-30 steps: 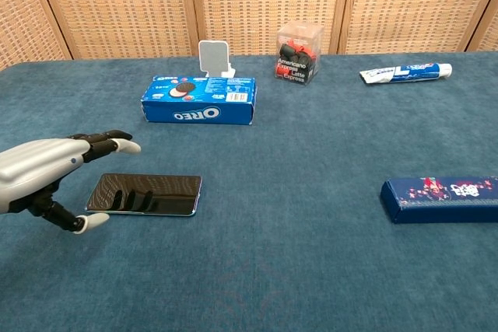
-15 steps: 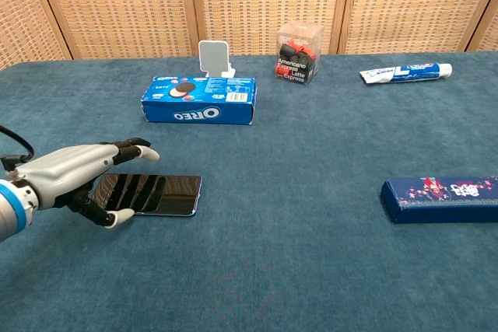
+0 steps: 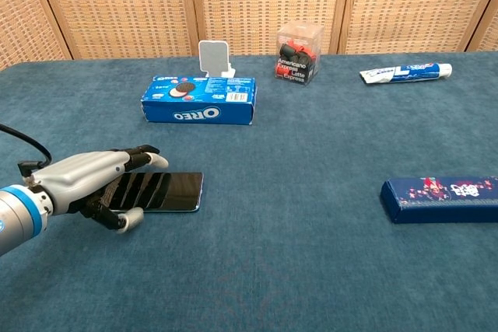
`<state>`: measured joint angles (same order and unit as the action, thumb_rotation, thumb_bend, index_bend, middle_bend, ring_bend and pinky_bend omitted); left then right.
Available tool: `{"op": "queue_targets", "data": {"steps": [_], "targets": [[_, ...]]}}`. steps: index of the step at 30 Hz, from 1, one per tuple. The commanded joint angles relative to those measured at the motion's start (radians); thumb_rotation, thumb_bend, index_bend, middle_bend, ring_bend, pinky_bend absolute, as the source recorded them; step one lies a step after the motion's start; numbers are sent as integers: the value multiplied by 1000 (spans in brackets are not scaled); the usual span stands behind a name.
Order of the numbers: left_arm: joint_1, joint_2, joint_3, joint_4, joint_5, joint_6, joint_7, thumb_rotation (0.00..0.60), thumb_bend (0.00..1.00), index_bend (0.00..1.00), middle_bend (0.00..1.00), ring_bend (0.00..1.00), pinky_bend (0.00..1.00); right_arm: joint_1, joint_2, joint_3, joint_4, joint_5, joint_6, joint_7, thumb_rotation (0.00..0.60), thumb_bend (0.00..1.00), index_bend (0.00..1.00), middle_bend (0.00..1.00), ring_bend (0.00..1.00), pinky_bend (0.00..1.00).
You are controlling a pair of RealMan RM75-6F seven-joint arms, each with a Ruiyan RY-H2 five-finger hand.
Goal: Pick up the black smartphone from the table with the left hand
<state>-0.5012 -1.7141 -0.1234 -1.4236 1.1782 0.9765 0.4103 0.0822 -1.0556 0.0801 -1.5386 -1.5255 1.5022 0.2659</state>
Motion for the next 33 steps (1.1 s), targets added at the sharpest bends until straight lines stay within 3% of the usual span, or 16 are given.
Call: {"op": "queue_targets", "data": {"steps": [1, 22, 24, 30, 33], "targets": [[3, 8, 8, -11, 11, 15, -9, 600, 332, 143, 0, 0, 0, 0, 0, 0, 0, 1, -1, 0, 600, 0, 73, 0, 0, 0], [-27, -33, 3, 54, -39, 2, -3, 600, 353, 175, 0, 0, 0, 4, -3, -3, 0, 1, -12, -7, 600, 0, 74, 0, 0, 0], [-28, -37, 3, 62, -43, -1, -8, 600, 412, 197, 0, 0, 0, 4, -3, -3, 0, 2, -12, -6, 600, 0, 74, 0, 0, 0], [-31, -42, 9, 79, -40, -1, -18, 600, 785, 310, 0, 0, 0, 4, -2, -3, 1, 3, -12, -4, 600, 0, 73, 0, 0, 0], [-31, -38, 10, 80, -37, 4, -22, 600, 834, 329, 0, 0, 0, 5, -2, -3, 1, 2, -13, -3, 600, 0, 73, 0, 0, 0]]}}
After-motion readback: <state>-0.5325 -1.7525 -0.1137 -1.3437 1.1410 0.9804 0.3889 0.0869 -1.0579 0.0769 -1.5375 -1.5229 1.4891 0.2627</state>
